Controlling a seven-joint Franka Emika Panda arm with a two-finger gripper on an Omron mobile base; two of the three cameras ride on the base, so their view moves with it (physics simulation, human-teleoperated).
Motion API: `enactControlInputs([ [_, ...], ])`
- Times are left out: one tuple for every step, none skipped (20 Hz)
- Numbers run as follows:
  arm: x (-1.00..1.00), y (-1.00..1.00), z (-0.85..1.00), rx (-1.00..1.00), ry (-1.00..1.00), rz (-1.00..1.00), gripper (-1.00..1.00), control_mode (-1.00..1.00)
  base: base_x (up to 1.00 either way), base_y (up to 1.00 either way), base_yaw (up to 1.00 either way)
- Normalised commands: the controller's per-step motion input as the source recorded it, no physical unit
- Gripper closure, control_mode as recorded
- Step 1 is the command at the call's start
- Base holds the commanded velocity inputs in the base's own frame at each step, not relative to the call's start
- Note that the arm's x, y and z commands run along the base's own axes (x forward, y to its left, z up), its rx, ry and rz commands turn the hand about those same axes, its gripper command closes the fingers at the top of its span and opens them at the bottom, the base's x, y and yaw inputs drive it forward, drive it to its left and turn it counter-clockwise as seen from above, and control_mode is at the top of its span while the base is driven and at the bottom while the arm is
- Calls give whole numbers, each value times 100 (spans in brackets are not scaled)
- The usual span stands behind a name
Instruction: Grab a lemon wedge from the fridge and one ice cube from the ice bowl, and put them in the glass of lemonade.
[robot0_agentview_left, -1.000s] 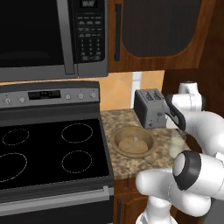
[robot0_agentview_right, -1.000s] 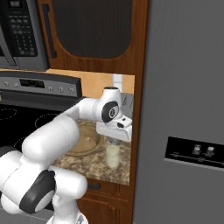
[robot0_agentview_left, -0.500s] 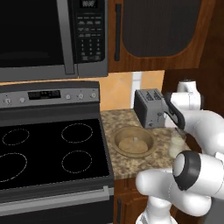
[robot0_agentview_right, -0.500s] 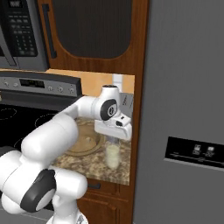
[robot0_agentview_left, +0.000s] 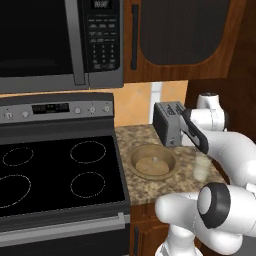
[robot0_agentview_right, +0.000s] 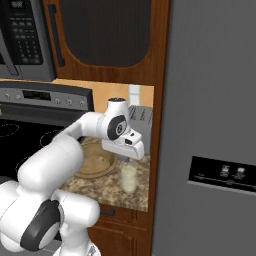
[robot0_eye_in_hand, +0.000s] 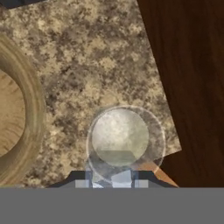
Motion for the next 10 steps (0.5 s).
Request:
enactControlInputs([
  [24, 0, 9, 0, 0, 0, 100, -100, 0, 0, 0],
  [14, 0, 9, 0, 0, 0, 100, -100, 0, 0, 0],
  [12, 0, 0, 0, 0, 0, 100, -100, 0, 0, 0],
  [9, -7, 0, 0, 0, 0, 100, -100, 0, 0, 0],
  [0, -20, 0, 0, 0, 0, 100, -100, 0, 0, 0],
  [0, -26, 0, 1, 0, 0, 100, -100, 0, 0, 0],
  [0, -31, 0, 2, 0, 0, 100, -100, 0, 0, 0],
  [0, -26, 0, 2, 0, 0, 100, -100, 0, 0, 0],
  [0, -17, 0, 0, 0, 0, 100, -100, 0, 0, 0],
  [0, -15, 0, 0, 0, 0, 100, -100, 0, 0, 0],
])
